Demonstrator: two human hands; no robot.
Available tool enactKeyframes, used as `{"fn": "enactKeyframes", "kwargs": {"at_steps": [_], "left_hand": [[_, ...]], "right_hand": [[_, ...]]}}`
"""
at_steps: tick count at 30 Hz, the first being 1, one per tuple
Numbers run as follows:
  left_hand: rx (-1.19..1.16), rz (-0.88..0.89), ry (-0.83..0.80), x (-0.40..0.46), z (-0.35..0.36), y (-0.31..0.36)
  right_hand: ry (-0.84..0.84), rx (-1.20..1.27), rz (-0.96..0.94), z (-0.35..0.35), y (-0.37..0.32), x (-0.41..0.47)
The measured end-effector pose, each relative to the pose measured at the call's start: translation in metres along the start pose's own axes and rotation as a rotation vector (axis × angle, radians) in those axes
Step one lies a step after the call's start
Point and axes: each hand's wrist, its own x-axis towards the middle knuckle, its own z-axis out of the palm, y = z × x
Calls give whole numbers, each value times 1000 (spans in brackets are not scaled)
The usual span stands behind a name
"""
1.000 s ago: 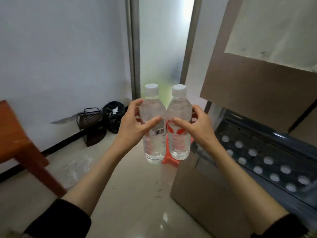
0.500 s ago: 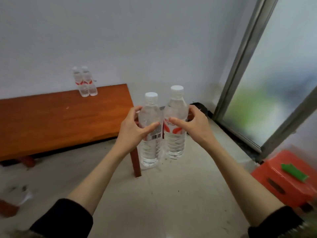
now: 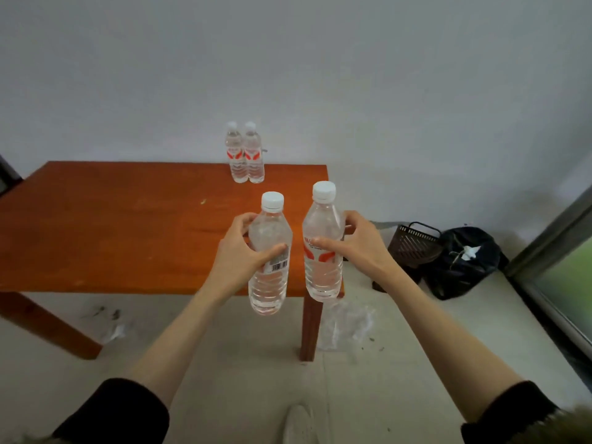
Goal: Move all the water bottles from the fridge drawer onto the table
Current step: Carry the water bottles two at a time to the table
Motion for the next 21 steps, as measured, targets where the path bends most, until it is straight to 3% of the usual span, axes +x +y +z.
{"fn": "enactKeyframes", "kwargs": {"at_steps": [13,21], "left_hand": [[169,-155,-69,228,17,-39],[80,-29,-230,361,32,-53]], "right_hand": [[-167,-138,37,11,40,241],[-115,-93,134,34,70,370]]}}
